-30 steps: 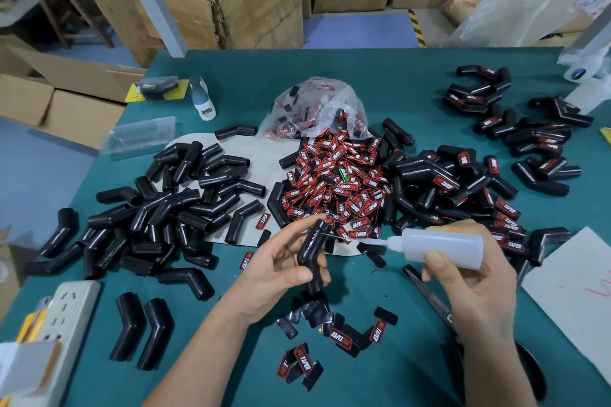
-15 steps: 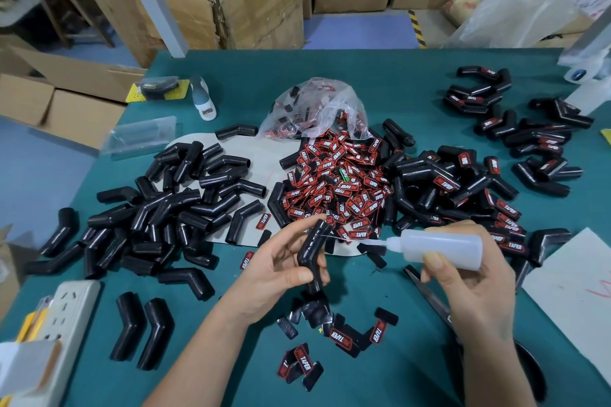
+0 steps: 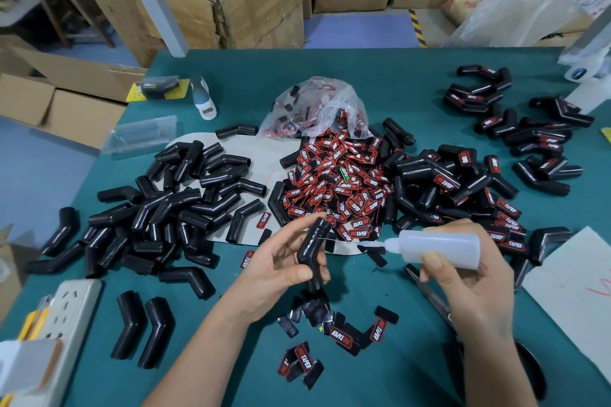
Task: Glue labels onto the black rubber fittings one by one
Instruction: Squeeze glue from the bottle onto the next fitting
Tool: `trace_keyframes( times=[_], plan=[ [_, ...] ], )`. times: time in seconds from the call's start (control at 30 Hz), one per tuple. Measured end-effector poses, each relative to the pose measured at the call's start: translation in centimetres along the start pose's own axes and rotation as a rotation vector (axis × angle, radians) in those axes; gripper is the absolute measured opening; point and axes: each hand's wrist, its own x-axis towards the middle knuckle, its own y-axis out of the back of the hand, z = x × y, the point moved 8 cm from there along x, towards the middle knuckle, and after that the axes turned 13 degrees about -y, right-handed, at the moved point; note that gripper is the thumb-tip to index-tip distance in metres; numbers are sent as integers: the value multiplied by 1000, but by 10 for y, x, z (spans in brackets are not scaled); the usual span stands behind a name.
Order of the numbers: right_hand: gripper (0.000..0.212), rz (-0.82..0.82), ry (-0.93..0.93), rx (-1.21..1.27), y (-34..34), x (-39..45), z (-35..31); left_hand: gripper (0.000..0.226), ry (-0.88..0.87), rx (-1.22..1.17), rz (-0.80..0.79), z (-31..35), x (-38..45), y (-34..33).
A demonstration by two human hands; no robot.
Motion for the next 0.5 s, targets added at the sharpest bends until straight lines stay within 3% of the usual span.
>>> trace_keyframes(
  times=[0.5],
  plan=[
    [18, 42, -32, 17, 5, 1, 4, 80, 11, 17, -17, -4, 0, 2]
  ],
)
